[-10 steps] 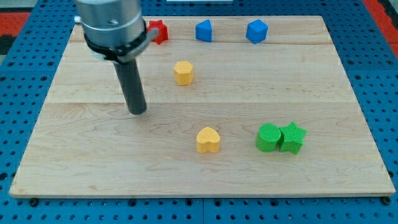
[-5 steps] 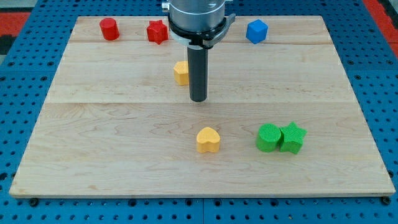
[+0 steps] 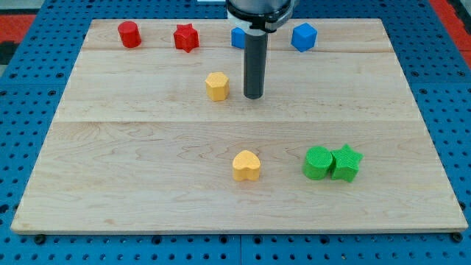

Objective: Move the yellow hexagon to the left side of the yellow heart

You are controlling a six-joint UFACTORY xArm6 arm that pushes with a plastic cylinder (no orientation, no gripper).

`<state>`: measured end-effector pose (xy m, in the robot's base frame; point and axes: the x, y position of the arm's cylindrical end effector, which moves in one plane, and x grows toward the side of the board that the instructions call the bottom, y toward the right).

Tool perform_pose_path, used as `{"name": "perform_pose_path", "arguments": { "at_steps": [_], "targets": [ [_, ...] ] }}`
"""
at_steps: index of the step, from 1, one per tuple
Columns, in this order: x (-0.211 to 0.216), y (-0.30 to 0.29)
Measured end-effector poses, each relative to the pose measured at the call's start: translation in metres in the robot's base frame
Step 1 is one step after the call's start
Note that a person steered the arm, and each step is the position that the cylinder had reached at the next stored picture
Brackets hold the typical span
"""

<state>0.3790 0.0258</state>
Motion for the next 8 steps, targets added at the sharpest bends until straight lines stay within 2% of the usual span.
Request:
{"name": "perform_pose_path", "arguments": {
  "at_steps": [2, 3, 4, 5, 6, 8],
  "targets": [
    [-0.072, -0.013],
    [-0.067, -0.074],
    [-0.036, -0.073],
    [-0.007, -0.038],
    [0.032, -0.044],
    [0.037, -0.001]
  ]
}}
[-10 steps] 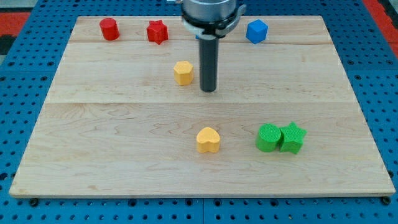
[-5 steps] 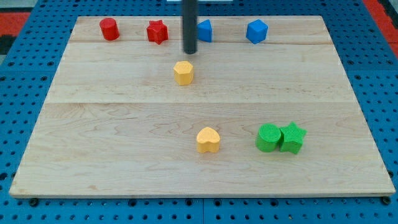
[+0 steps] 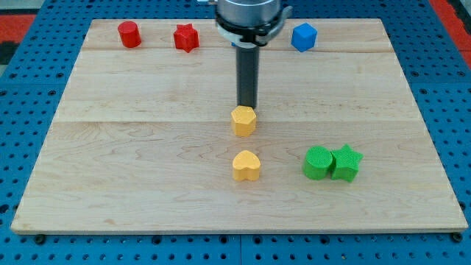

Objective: Move the yellow hexagon to the left side of the yellow heart

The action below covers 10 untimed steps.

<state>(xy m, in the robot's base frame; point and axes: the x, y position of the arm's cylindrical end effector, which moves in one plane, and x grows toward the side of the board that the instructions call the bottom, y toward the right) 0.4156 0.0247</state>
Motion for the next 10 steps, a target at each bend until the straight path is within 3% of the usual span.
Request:
{"name": "perform_pose_path", "arguments": {
  "at_steps": [2, 4, 7, 10],
  "targets": [
    [0.047, 0.001],
    [0.068, -0.055],
    [0.073, -0.108],
    [0.081, -0.104]
  ]
}}
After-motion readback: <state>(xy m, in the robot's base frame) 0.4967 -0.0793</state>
